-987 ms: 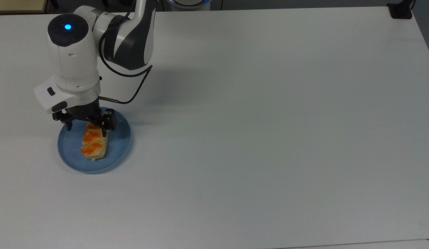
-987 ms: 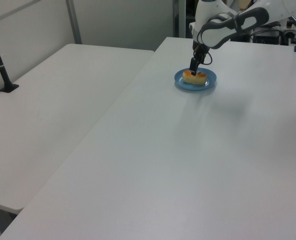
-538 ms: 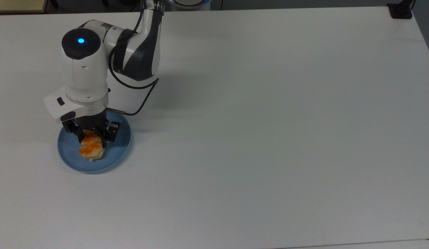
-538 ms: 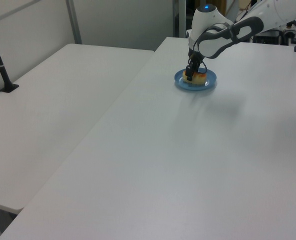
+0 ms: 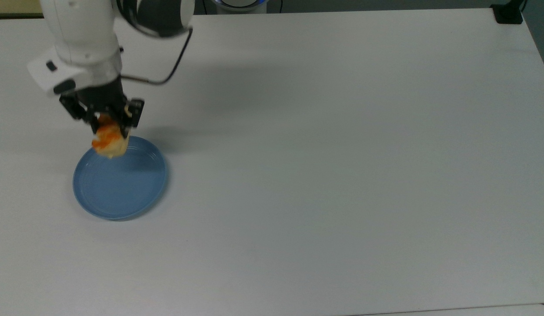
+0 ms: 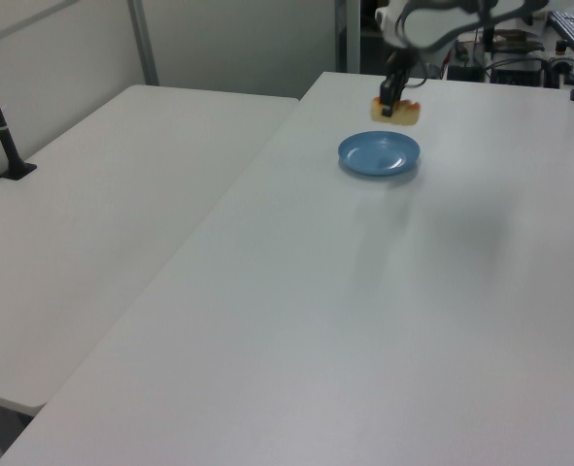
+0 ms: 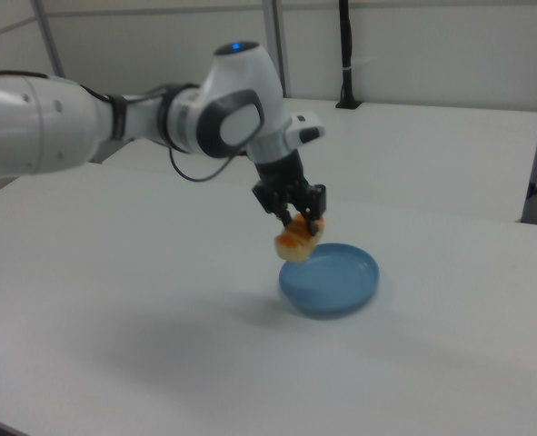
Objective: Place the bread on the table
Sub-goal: 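Lift the bread roll off the plate and carry it away from the plate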
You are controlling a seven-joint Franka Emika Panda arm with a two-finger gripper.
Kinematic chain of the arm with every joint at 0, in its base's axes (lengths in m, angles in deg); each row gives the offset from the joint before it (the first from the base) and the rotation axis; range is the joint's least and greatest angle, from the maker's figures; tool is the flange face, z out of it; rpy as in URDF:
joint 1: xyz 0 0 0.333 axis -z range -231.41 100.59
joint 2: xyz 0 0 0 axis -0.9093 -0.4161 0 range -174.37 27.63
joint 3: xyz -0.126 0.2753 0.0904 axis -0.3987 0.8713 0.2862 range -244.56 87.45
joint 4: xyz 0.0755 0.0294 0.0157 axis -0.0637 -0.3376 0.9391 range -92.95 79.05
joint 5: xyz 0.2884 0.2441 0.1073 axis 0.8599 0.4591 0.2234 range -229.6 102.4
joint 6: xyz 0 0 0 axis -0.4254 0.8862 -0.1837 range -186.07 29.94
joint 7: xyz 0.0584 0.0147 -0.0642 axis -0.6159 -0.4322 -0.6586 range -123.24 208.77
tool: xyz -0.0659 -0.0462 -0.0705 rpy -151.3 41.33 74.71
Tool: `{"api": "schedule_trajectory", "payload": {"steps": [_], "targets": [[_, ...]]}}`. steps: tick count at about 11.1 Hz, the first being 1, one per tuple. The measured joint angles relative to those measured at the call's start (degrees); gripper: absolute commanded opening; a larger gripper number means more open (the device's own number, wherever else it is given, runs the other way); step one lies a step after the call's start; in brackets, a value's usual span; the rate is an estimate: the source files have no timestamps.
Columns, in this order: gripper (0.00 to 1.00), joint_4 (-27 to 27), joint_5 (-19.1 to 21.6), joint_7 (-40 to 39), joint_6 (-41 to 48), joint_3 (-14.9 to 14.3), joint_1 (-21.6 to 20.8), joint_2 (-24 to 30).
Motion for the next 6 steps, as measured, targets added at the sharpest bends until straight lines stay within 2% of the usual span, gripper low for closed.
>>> {"api": "schedule_trajectory", "payload": {"steps": [2, 4, 6], "targets": [[0.53, -3.46, 0.16, -1.79, 7.93, 0.13, -1.88, 6.87], [0.54, -5.92, 0.21, -1.18, 12.55, 0.30, -6.58, 8.97], [0.54, -10.22, 0.20, -0.43, 13.11, 0.34, -10.94, 10.16]]}}
